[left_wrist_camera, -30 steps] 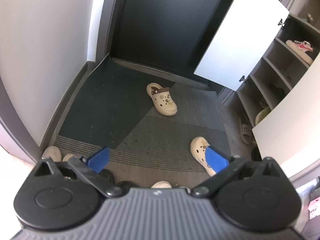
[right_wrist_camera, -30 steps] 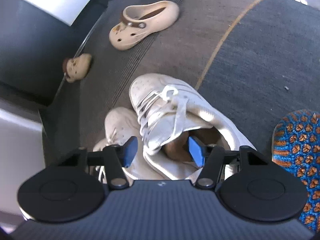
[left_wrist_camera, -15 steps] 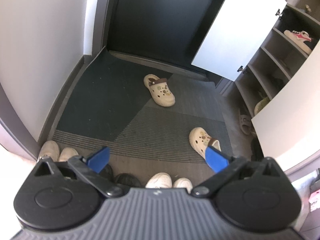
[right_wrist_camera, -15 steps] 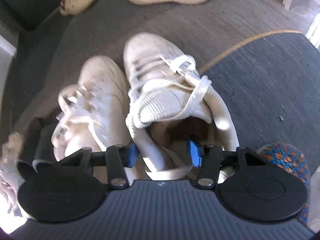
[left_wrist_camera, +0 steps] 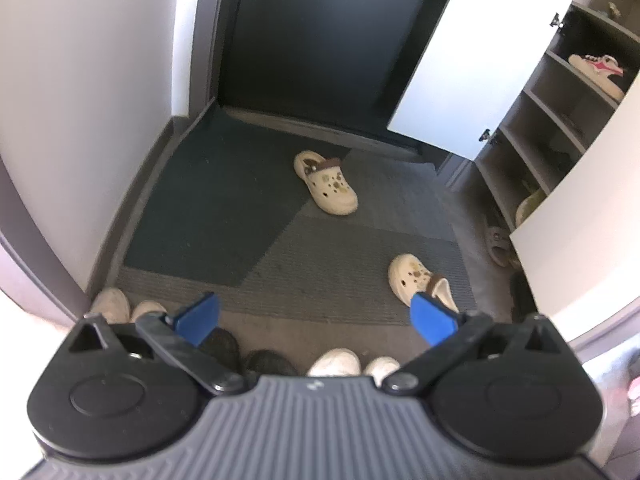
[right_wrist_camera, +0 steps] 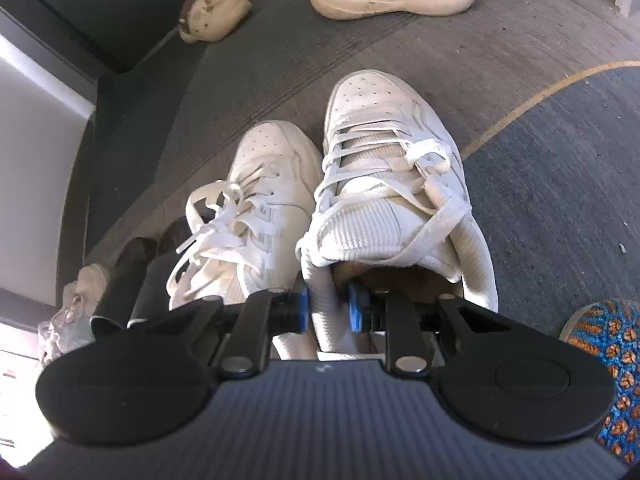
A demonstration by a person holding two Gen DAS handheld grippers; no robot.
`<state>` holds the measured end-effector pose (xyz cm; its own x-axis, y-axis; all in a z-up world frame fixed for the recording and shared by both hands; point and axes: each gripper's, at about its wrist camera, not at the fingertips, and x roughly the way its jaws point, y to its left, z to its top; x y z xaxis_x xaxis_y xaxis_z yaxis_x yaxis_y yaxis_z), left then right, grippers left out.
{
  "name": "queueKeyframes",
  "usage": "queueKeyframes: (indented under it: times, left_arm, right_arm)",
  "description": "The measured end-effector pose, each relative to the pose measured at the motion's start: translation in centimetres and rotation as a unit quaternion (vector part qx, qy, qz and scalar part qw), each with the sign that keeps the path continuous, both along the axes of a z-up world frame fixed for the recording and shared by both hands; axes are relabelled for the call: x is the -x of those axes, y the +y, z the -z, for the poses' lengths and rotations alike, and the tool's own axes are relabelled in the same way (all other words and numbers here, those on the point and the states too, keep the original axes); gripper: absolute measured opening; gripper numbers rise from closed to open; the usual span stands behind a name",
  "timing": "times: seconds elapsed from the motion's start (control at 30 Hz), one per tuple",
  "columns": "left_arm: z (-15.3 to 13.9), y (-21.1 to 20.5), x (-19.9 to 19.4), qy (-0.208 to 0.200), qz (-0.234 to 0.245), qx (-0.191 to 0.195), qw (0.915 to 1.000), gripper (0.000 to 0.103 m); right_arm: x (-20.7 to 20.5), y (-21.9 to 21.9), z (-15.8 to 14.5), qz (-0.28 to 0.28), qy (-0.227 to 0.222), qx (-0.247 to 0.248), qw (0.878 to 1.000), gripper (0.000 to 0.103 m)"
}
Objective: Organize scattered shoes
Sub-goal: 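Raise the right gripper away from the sneakers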
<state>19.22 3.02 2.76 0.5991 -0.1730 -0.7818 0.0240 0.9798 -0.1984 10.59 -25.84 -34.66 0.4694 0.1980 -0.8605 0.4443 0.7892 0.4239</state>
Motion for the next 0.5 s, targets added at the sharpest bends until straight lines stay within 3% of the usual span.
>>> queueKeyframes:
  times: [0.1, 0.17, 0.23, 0.3, 0.4, 0.5]
  left_arm:
    - [0.2, 0.2, -0.1, -0.007, -0.004, -0.021, 0.9997, 0.103]
    - [0.3, 0.5, -0.3, -0.005, -0.009, -0.031, 0.9995, 0.103]
    - [0.6, 1.0, -0.5, 0.001, -0.015, -0.033, 0.9993, 0.103]
    - [0.9, 1.3, -0.9, 0.001, -0.02, -0.036, 0.9991, 0.103]
    - [1.1, 1.3, -1.2, -0.013, -0.013, -0.045, 0.9988, 0.103]
    - [1.2, 0.8, -1.5, -0.038, 0.011, -0.054, 0.9977, 0.103]
  right_arm:
    - [-1.0, 0.9, -1.5, -0.058, 0.025, 0.054, 0.997, 0.032]
    - [-0.8, 1.4, -2.1, -0.065, 0.036, 0.072, 0.995, 0.04]
    - [-0.2, 1.1, -2.8, -0.041, 0.034, 0.062, 0.997, 0.05]
    - [0.6, 0.2, -4.2, 0.013, 0.031, 0.054, 0.998, 0.072]
    - [0.8, -0.3, -6.7, 0.05, 0.023, 0.057, 0.997, 0.075]
    - [-0.4, -0.6, -9.0, 0.041, 0.016, 0.066, 0.997, 0.076]
